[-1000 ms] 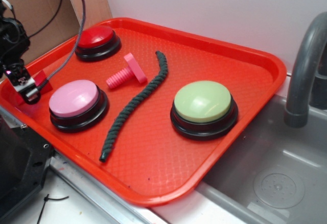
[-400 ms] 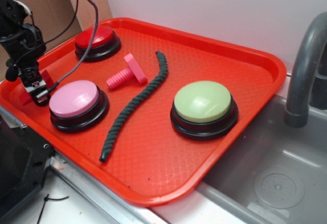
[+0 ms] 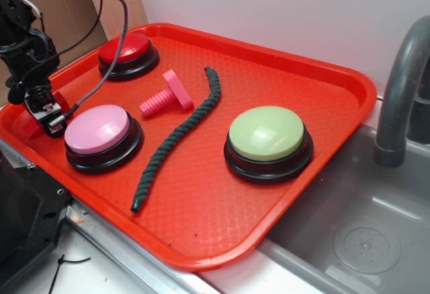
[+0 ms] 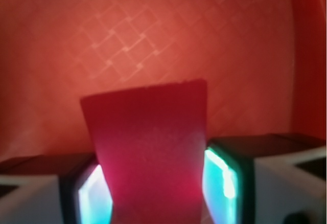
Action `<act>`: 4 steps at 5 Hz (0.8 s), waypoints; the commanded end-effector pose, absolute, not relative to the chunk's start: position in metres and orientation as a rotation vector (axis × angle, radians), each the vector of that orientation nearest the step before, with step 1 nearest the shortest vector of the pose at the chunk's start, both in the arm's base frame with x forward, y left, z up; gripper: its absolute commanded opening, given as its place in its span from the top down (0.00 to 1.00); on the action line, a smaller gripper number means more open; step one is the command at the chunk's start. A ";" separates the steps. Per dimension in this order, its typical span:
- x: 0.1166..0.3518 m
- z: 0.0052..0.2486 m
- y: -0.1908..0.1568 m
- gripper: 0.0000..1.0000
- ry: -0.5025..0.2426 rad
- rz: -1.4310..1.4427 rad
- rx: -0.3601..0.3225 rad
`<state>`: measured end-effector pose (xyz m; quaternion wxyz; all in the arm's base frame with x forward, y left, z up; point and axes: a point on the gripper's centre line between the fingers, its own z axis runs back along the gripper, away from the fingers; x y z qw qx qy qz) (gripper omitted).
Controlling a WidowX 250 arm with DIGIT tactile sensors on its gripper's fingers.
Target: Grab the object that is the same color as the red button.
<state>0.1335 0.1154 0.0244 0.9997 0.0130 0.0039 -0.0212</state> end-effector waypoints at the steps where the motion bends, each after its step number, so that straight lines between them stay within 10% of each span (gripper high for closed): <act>1: 0.177 0.108 0.081 1.00 -0.064 0.118 -0.020; 4: 0.236 0.167 0.018 1.00 -0.128 0.149 -0.083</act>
